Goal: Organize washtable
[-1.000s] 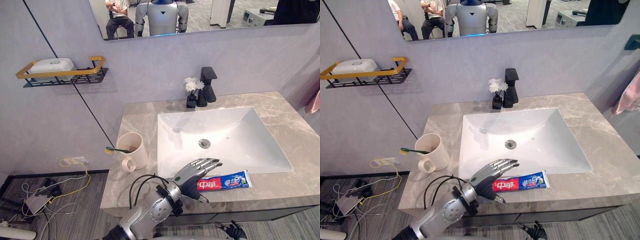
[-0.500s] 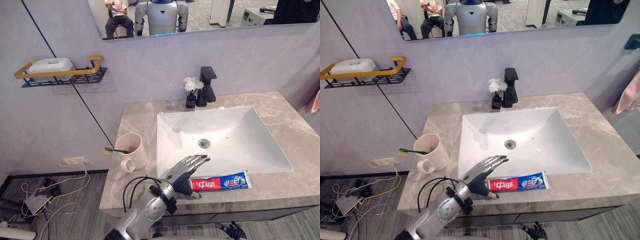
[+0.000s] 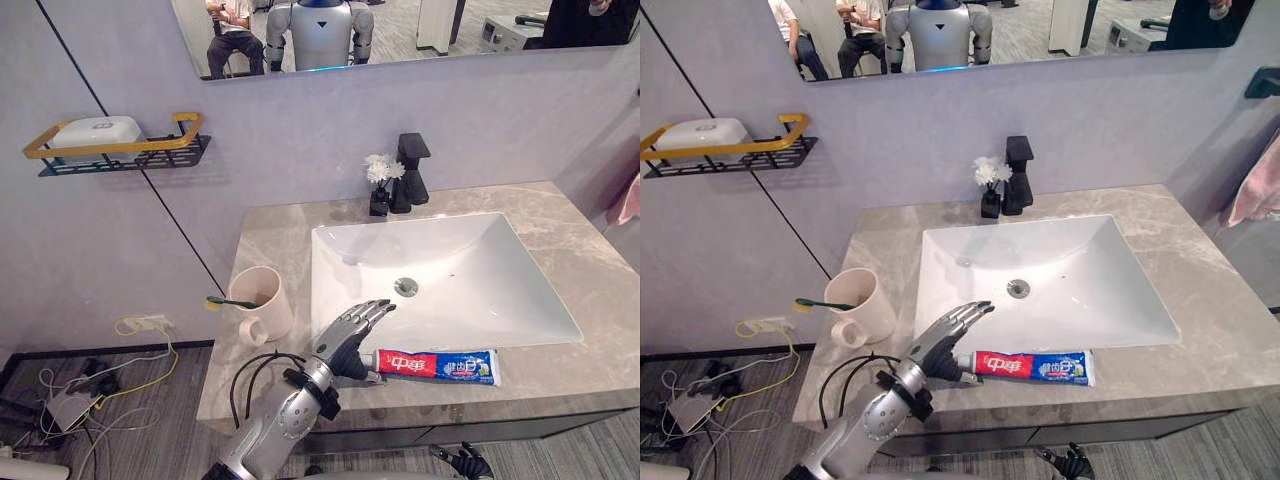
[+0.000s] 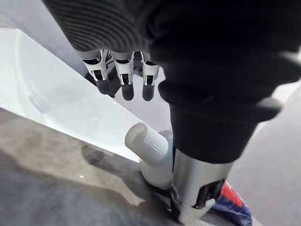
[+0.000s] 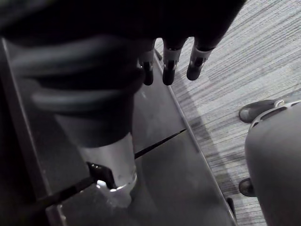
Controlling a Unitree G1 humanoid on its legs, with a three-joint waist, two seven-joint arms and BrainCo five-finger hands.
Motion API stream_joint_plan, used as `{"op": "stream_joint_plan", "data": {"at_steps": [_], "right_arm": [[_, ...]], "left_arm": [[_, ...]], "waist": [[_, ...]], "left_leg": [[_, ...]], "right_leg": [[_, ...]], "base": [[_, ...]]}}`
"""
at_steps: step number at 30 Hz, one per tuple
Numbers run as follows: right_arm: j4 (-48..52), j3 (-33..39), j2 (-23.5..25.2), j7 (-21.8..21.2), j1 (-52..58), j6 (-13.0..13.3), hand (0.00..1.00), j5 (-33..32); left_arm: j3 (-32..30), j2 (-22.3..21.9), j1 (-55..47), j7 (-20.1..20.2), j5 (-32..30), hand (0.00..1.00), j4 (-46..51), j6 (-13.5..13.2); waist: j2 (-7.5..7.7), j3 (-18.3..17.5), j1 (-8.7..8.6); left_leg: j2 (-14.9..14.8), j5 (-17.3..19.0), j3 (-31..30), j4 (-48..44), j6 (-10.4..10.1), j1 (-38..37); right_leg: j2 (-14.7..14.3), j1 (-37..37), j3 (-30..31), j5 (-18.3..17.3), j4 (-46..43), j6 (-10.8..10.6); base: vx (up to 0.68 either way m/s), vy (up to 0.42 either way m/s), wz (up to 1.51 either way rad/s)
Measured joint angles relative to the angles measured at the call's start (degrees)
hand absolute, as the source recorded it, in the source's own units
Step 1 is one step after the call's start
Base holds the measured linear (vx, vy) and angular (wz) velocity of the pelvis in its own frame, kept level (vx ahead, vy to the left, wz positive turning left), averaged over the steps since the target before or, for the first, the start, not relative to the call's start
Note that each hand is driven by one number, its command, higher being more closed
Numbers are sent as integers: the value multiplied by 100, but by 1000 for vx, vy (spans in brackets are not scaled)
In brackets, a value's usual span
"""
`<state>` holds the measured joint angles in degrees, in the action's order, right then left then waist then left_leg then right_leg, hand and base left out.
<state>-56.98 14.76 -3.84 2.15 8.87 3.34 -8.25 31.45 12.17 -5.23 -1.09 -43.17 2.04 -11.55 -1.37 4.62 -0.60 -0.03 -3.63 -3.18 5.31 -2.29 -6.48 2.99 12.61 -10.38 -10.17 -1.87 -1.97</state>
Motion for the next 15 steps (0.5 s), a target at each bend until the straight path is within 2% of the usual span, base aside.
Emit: {"op": "stream_joint_plan", "data": {"at_steps": [3,15], "right_arm": [[0,59,-5,1,-4,-10,0,10],[-18,274,-14,10,-76,-55,0,110]], "left_arm": [[49,49,23,105,-32,100,-45,-31],[170,154,428,98,-5,100,-243,-40]], "waist": [[-2,-1,-1],[-54,1,-25]], "left_leg": [[0,0,-1,0,0,0],[5,0,17,2,0,30]], "right_leg": [[0,-1,1,0,1,0],[-1,-43,62,2,11,2]], "base": [[-10,-6,0],[-6,-6,-1]]}}
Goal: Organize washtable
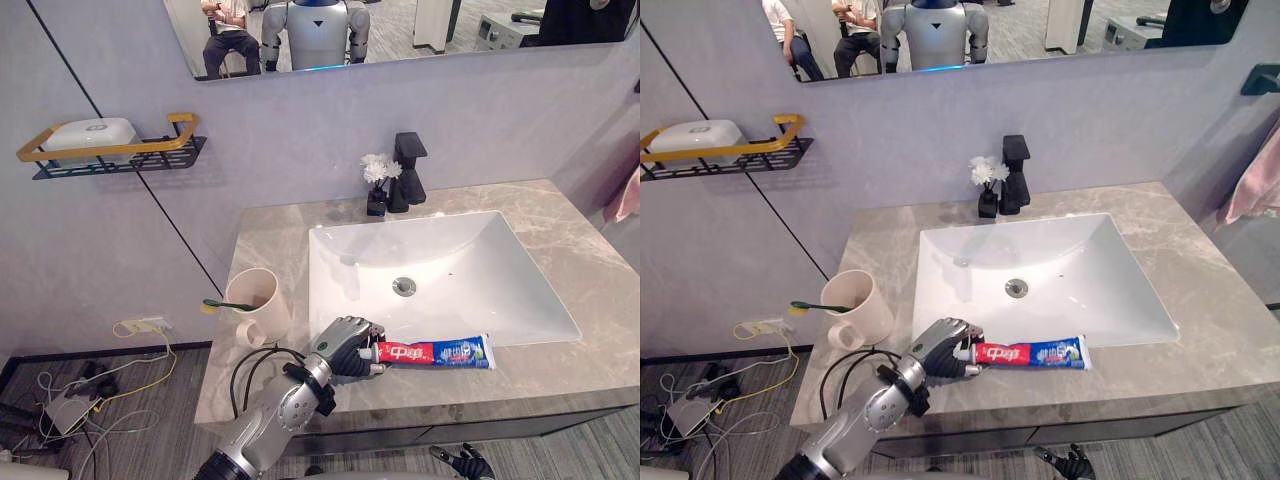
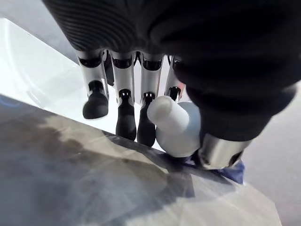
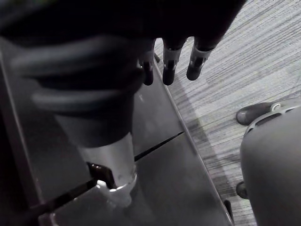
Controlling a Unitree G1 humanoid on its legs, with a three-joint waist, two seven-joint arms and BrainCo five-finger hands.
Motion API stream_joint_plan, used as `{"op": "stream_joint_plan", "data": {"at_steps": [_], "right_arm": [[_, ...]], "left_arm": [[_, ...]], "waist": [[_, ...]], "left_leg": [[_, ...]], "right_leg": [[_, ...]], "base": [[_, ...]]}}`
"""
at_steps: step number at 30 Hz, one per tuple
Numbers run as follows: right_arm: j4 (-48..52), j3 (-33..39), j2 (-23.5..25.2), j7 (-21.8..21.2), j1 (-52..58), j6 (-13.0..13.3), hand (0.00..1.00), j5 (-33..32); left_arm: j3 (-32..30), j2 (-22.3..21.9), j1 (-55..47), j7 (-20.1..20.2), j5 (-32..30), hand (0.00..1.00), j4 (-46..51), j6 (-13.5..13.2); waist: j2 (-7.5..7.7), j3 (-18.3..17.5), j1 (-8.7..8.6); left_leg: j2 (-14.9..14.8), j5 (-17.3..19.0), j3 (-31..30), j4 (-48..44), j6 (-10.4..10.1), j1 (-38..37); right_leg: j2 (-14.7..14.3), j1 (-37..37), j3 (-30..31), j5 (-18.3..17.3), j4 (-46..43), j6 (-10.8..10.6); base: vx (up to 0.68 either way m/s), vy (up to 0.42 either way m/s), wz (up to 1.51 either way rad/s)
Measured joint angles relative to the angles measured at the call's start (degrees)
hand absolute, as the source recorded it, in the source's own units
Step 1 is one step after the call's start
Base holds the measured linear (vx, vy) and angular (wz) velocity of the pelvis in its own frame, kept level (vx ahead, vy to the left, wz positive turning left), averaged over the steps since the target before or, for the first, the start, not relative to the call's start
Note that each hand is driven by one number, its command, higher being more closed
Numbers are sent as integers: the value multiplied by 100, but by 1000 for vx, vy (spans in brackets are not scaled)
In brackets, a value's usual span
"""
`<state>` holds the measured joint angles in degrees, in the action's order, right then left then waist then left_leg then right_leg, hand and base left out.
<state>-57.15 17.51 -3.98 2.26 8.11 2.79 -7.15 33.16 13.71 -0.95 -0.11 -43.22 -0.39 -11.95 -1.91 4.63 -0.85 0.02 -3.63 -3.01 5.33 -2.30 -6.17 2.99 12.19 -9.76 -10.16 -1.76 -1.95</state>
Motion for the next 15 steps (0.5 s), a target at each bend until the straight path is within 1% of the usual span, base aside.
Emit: {"op": "stream_joint_plan", "data": {"at_steps": [10,15], "right_arm": [[0,-1,7,-2,15,-15,0,0],[1,-3,14,4,16,-49,0,0]], "left_arm": [[-20,63,-24,-32,211,100,9,36],[-30,68,-72,-115,233,100,57,40]], "waist": [[-4,0,-1],[-4,0,1]], "left_leg": [[-3,1,14,0,1,0],[-5,7,34,0,3,3]], "right_leg": [[1,-6,19,1,-6,0],[1,-12,24,1,-4,0]], "base": [[0,0,0],[0,0,0]]}}
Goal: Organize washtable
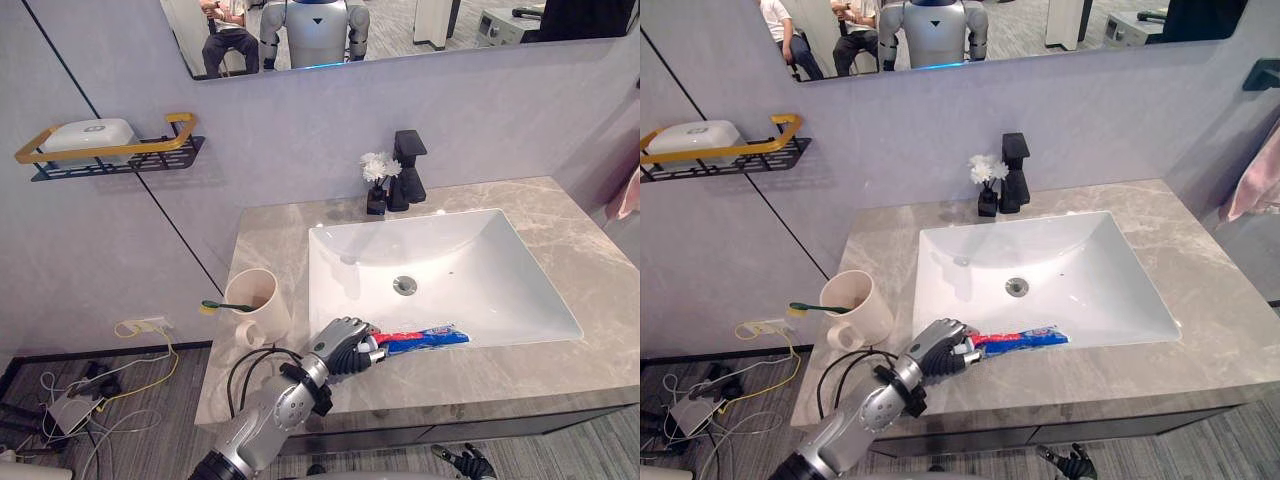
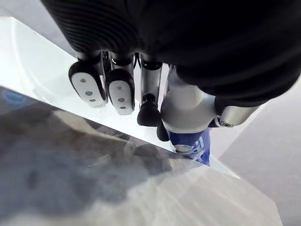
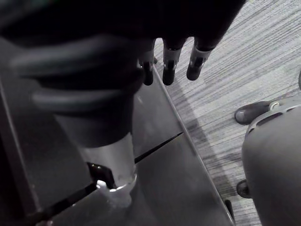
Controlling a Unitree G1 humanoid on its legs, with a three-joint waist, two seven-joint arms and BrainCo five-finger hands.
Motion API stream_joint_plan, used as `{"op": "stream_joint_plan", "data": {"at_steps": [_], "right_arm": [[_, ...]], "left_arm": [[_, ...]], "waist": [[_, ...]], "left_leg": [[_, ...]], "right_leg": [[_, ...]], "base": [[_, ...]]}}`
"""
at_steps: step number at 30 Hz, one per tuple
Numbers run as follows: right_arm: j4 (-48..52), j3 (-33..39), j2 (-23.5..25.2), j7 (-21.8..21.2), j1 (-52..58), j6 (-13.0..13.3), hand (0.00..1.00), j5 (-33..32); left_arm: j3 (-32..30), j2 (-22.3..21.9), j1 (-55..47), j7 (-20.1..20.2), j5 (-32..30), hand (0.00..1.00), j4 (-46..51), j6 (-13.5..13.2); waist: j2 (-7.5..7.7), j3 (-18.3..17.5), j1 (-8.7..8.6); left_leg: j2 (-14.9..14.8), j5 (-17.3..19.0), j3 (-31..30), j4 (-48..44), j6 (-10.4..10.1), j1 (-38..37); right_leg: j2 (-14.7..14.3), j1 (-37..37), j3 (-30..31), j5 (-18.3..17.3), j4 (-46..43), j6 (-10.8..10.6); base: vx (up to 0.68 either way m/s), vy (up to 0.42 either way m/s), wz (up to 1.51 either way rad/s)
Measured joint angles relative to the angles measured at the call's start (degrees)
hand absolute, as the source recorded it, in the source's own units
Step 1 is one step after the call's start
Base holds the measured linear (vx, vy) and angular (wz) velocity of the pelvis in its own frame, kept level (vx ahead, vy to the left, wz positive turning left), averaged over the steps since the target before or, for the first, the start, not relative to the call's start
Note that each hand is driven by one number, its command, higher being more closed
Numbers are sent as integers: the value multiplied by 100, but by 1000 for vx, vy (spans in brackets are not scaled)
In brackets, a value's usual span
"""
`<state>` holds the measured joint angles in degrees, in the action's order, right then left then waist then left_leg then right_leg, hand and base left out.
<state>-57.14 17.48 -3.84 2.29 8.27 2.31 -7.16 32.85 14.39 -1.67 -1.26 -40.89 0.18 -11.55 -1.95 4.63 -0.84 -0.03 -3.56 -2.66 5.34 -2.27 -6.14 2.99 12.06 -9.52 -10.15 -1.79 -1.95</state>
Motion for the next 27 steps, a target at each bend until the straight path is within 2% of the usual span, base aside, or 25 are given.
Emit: {"op": "stream_joint_plan", "data": {"at_steps": [10,14,18,22,23,27], "right_arm": [[33,-5,37,25,47,20,0,-81],[217,-5,124,47,204,131,0,-184],[266,-52,171,71,270,160,0,-186],[862,-170,219,124,530,188,0,-183],[955,-184,225,122,571,194,0,-182],[1532,-284,236,126,733,251,0,-173]], "left_arm": [[-172,-18,-240,-92,388,100,785,72],[-402,-251,-233,-445,660,100,1462,115],[-446,-364,-198,-544,766,100,1770,116],[-451,-481,-194,-660,880,100,1935,116],[-466,-480,-177,-661,880,100,1977,116],[-621,-532,-163,-681,880,100,2306,117]], "waist": [[21,-2,19],[80,-32,49],[147,-86,112],[252,-189,156],[206,-233,148],[302,-321,134]], "left_leg": [[-11,31,132,-1,9,53],[-21,35,283,-48,15,139],[-56,174,453,-217,27,192],[-78,216,597,-226,41,254],[-79,215,607,-226,41,258],[-95,229,733,-235,42,284]], "right_leg": [[7,-83,47,0,-16,0],[16,-187,134,1,-93,1],[11,-231,246,1,-128,1],[7,-347,354,1,-149,1],[7,-354,359,3,-151,1],[1,-450,471,4,-191,1]], "base": [[-11,-5,-4],[-6,-12,-10],[-24,-11,-18],[-20,-9,-14],[-12,-8,-13],[5,-11,-14]]}}
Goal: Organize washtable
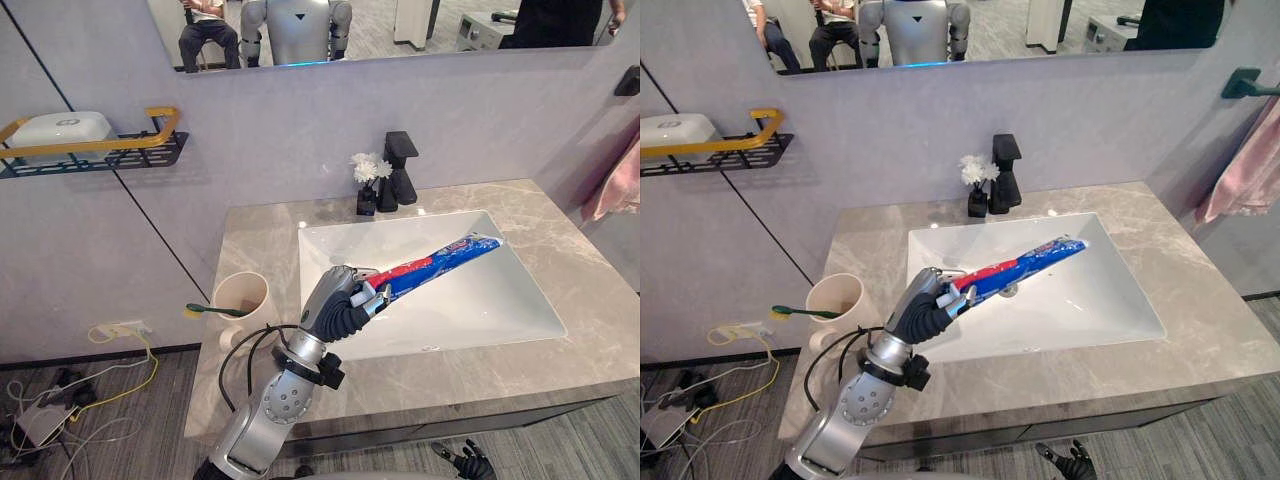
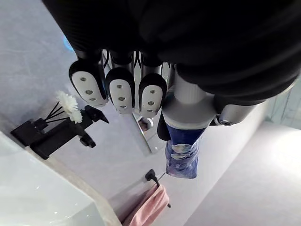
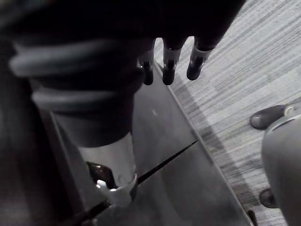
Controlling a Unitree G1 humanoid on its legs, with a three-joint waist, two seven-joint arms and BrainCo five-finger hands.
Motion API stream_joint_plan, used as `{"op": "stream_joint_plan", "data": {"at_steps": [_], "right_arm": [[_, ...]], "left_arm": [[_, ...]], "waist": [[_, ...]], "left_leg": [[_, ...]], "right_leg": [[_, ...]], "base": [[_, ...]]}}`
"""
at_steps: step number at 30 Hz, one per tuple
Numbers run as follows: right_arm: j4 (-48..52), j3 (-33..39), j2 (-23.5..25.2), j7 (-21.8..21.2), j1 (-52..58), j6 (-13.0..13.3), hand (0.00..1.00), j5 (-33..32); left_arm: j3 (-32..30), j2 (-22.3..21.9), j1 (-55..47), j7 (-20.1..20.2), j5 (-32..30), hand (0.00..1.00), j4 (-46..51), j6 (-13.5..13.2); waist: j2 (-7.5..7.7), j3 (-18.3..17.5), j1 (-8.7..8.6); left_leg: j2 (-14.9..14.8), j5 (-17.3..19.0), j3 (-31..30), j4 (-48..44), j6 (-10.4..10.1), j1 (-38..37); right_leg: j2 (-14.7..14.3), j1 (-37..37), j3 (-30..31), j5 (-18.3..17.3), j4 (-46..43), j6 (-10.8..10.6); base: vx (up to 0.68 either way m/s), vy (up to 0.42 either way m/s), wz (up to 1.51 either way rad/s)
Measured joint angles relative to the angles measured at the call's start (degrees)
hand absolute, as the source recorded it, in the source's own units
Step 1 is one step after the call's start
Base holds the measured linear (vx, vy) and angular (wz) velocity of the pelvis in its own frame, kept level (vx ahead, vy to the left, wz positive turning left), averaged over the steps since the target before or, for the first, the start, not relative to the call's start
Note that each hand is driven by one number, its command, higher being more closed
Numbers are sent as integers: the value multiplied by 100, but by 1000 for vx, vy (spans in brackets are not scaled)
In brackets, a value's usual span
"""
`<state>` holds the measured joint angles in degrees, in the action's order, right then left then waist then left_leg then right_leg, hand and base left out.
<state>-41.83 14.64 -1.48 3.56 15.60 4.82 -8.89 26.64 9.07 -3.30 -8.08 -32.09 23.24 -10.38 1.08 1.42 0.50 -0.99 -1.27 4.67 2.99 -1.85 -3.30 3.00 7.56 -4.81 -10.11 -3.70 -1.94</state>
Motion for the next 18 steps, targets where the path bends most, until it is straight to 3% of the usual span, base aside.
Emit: {"op": "stream_joint_plan", "data": {"at_steps": [9,18], "right_arm": [[937,20,18,-77,303,-15,0,48],[1356,126,34,-126,332,-31,0,40]], "left_arm": [[-391,-198,133,-210,3,100,432,0],[-513,-214,230,-366,238,100,488,13]], "waist": [[125,-88,-56],[138,-134,-132]], "left_leg": [[-8,123,160,-140,26,91],[-12,127,282,-146,40,155]], "right_leg": [[3,-100,175,29,-8,-29],[2,-221,324,106,8,-85]], "base": [[-6,-2,-10],[-16,4,-8]]}}
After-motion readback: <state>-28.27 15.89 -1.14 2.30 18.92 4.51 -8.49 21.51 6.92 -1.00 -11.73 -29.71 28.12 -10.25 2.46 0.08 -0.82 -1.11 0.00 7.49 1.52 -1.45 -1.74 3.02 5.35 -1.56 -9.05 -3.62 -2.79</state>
